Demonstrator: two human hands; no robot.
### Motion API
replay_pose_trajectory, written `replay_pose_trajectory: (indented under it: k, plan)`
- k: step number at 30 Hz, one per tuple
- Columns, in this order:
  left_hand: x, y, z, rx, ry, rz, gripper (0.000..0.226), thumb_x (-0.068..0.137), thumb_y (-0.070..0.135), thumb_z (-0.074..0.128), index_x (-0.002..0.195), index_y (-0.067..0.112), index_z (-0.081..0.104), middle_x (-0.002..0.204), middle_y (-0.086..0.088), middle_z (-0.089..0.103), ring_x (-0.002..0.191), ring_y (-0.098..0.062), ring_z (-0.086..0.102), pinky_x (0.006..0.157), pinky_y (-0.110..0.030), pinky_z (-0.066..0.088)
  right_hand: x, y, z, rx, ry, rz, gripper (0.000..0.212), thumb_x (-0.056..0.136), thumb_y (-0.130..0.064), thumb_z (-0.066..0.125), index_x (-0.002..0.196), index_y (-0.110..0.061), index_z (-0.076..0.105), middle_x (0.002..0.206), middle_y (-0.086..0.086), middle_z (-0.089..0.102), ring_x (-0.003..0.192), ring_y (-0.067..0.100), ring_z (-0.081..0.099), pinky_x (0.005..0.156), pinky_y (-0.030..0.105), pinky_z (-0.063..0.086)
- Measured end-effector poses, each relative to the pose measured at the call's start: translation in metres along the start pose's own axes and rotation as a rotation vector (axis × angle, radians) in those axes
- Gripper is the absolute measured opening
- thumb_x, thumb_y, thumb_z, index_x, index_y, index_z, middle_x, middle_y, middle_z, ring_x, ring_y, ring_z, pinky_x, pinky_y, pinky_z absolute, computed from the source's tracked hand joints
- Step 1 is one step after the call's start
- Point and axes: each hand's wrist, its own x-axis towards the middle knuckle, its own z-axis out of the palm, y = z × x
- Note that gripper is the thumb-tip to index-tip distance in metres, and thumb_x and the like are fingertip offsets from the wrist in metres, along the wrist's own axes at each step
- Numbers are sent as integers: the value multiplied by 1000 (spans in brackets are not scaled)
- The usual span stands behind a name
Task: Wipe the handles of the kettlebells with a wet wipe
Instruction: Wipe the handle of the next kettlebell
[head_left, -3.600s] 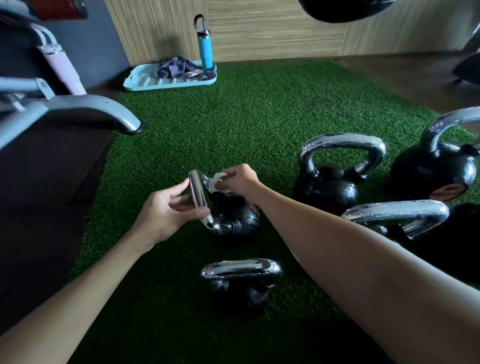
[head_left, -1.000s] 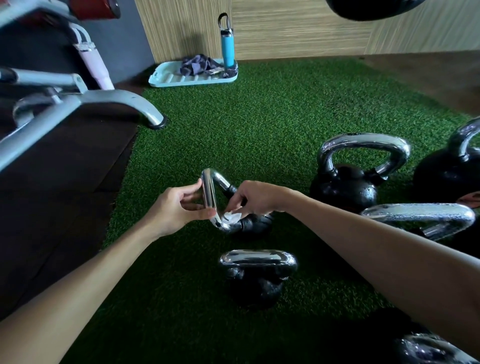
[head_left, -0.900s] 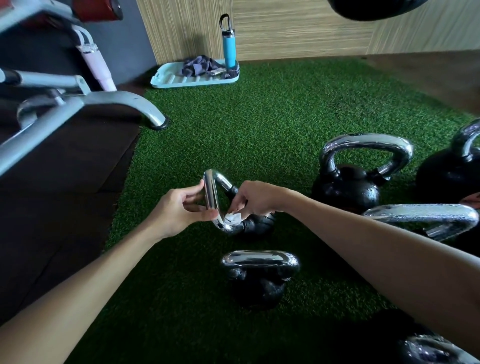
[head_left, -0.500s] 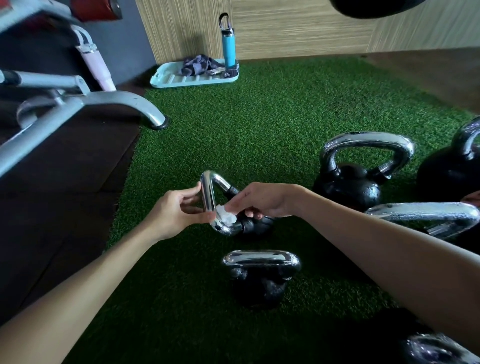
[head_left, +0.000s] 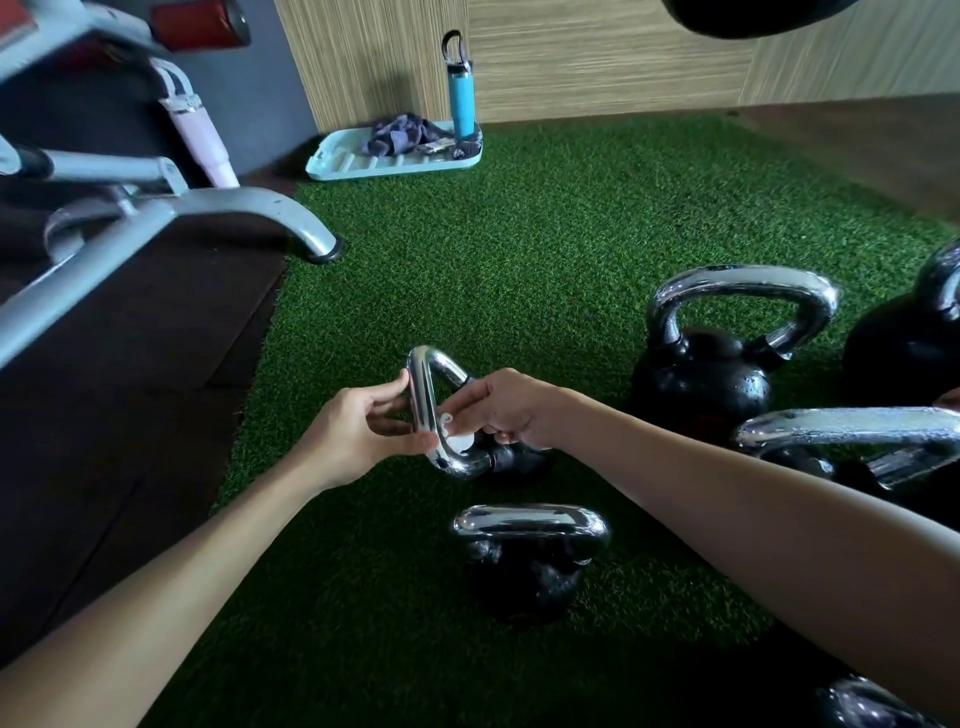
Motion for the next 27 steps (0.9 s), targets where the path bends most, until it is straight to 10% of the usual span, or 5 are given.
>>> replay_pose_trajectory:
  k: [9, 17, 22, 27]
  plan:
    - [4, 0, 3, 90, 8, 35, 107, 58, 51, 91, 151, 29, 43, 125, 19, 69, 108, 9, 66, 100, -17, 44, 7, -2, 4, 38, 148, -232, 38, 76, 6, 81, 111, -3, 73, 96, 14, 78, 82, 16, 74, 82, 25, 60]
    - [6, 2, 2, 204, 72, 34, 110, 58, 57, 90, 152, 27, 43, 156, 12, 39, 139, 2, 34, 113, -23, 26, 21, 5, 14, 107, 402, -326, 27, 73, -3, 86, 98, -6, 77, 88, 5, 78, 72, 6, 73, 66, 15, 58]
    - [3, 3, 1, 195, 63, -3, 126, 43, 80, 86, 151, 33, 44, 155, 15, 41, 141, -3, 41, 114, -42, 43, 33, -7, 11, 103, 476, -441, 23, 81, 14, 72, 103, 10, 68, 97, 25, 72, 60, 5, 66, 60, 17, 57]
    - [4, 6, 4, 206, 74, 22, 111, 56, 61, 89, 152, 30, 43, 156, 14, 38, 144, -3, 33, 113, -24, 26, 58, 5, 22, -73, 602, -528, 31, 77, -2, 82, 93, -27, 73, 90, 2, 76, 79, 11, 73, 78, 42, 63]
